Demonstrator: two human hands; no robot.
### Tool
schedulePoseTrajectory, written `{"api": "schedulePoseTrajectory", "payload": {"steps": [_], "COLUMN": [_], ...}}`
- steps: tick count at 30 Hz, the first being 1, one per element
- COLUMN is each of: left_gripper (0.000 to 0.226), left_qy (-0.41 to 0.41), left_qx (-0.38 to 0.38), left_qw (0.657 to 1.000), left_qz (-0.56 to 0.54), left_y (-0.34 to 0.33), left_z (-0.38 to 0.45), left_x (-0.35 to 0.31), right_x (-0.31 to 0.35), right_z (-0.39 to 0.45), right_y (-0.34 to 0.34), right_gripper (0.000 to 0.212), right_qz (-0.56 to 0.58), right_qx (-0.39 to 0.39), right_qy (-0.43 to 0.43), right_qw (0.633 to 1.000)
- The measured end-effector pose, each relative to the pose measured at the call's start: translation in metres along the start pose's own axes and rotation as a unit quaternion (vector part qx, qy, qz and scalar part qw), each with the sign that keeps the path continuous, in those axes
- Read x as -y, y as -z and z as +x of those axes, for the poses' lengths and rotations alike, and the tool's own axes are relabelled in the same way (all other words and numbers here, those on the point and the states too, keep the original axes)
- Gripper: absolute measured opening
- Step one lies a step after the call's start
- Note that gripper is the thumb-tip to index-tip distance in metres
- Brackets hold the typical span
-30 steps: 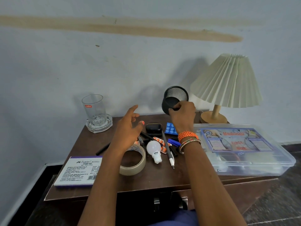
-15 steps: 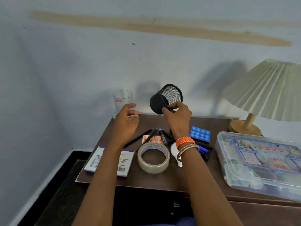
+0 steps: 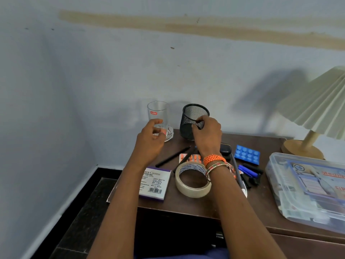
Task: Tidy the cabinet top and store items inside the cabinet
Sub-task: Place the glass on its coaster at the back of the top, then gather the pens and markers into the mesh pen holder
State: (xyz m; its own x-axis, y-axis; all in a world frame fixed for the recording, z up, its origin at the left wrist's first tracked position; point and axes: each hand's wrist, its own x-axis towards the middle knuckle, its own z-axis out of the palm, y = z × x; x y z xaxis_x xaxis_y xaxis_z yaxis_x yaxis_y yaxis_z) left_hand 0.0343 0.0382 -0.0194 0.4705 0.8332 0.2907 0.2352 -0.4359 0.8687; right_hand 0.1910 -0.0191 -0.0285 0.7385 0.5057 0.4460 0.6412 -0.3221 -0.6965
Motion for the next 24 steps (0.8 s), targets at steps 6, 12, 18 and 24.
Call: {"api": "schedulePoseTrajectory", "payload": {"steps": [6,12,18,24], "left_gripper": [0.024,0.015,0.008,0.018], "left_qy": [-0.013,-0.014,-0.034,0.026], "left_qx": [0.029,0.085,0.107,0.135], "left_qw": [0.999,0.994,0.982,0.953], "left_qz": [0.04,0.075,0.152,0.269], "left_y": [-0.001,-0.006,-0.017,-0.037], "left_z": [-0.001,-0.003,-0.01,-0.012], "left_x": [0.003,0.006,-0.002,0.002], "right_x": [-0.002,0.004,0.018,-0.006], "right_z": [-0.001,-0.003,0.012,0.001], "right_y": [-0.003,0.006,0.066,0.089], "right_gripper": [0.027,0.034,0.02,0.025], "right_qz": [-0.02,-0.057,0.017,-0.075], "right_qx": [0.015,0.017,-0.118,0.023], "right_qy": [-0.014,-0.014,-0.07,-0.137], "right_qw": [1.0,0.998,0.99,0.988]}}
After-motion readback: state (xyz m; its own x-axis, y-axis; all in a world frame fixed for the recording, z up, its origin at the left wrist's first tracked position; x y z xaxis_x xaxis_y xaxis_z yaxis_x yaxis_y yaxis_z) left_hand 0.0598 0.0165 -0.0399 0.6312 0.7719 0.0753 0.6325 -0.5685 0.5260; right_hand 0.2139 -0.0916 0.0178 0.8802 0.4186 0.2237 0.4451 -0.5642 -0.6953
